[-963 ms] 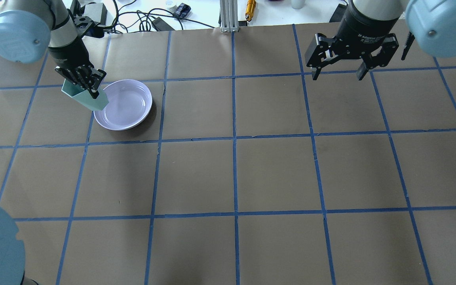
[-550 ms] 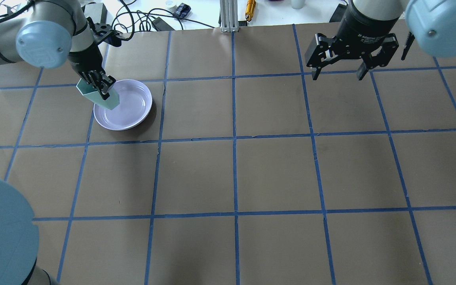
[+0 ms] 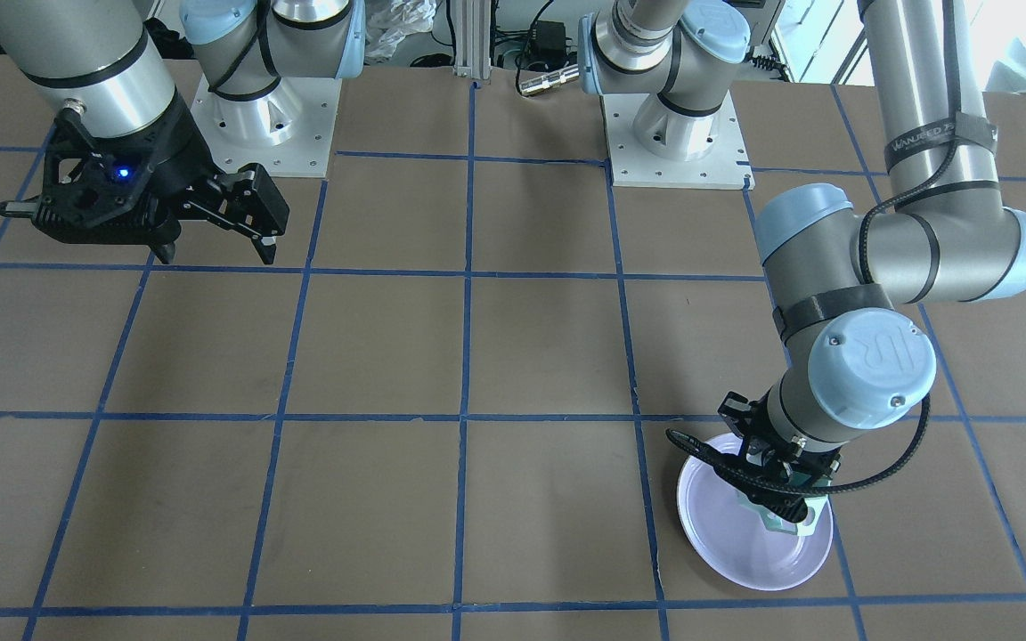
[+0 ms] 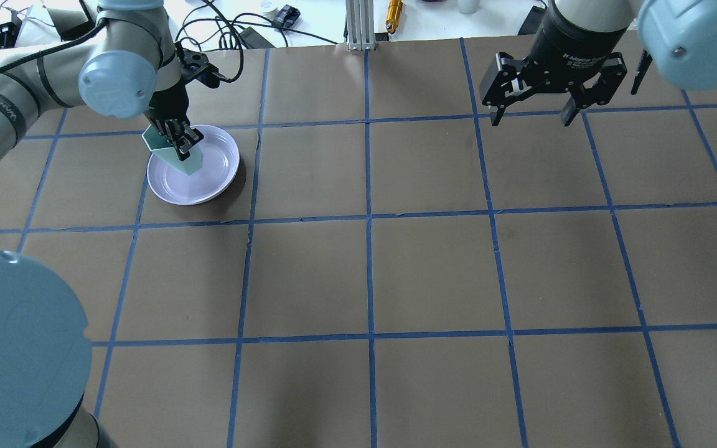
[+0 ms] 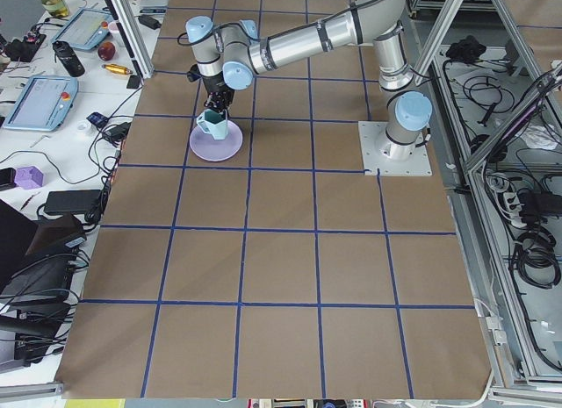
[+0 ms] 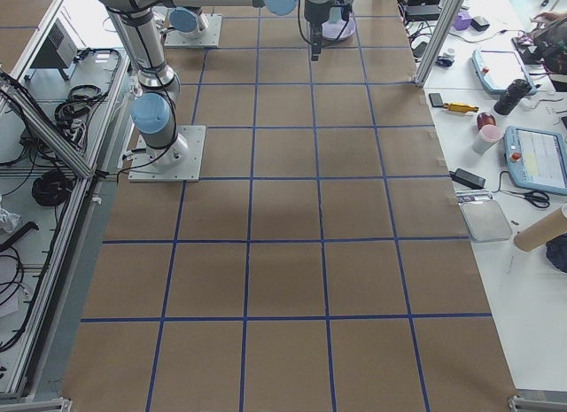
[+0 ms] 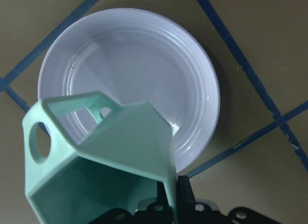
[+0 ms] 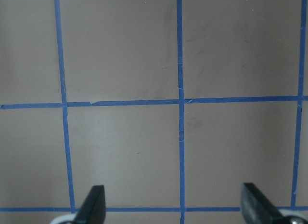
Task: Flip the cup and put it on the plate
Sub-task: 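Lower the mug onto the plate center with the left gripper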
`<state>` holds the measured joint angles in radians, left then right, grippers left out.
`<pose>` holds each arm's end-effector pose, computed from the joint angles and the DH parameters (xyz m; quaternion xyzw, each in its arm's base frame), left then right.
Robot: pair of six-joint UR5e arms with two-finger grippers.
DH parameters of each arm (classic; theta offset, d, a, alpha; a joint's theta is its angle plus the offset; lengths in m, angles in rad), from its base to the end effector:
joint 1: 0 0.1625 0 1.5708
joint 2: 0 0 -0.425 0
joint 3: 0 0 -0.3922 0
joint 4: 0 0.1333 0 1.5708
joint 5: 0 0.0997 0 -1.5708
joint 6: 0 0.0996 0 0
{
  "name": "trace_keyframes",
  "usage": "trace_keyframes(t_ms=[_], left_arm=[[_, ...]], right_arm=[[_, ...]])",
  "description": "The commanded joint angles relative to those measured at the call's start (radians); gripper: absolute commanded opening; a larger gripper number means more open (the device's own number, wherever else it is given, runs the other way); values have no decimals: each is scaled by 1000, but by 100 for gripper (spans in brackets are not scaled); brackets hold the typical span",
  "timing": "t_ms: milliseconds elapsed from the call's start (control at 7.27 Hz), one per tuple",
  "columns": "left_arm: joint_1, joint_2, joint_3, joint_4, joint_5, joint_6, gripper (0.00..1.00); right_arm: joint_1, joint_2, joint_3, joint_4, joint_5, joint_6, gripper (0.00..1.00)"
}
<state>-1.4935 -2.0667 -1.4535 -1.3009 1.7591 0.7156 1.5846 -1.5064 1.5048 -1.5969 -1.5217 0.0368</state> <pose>-0.0637 -0.6620 0.2833 0.3168 0.9423 0.0861 0.0657 0.1454 -0.5200 0.4906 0.0112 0.9995 -0.0132 0.0249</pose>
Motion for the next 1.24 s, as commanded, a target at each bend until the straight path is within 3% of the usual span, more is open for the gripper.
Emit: trace_keyframes(t_ms=[0,275,413,550,688,1101], left_arm=[[-4,-32,-5,43,3,-4,0],[-17,-58,-7,64,6,-4,0],[-18,-64,-5,75,5,-2,60],[-19,-66,-11,84,3,-4,95],[-22,-59,-10,84,5,-5,100],[-30,55,-10,24,-38,-80,100]], right_arm=[[0,0,0,0,0,0,100],[0,0,0,0,0,0,100],[0,0,0,0,0,0,100],[0,0,0,0,0,0,100],[0,0,0,0,0,0,100],[0,0,0,0,0,0,100]])
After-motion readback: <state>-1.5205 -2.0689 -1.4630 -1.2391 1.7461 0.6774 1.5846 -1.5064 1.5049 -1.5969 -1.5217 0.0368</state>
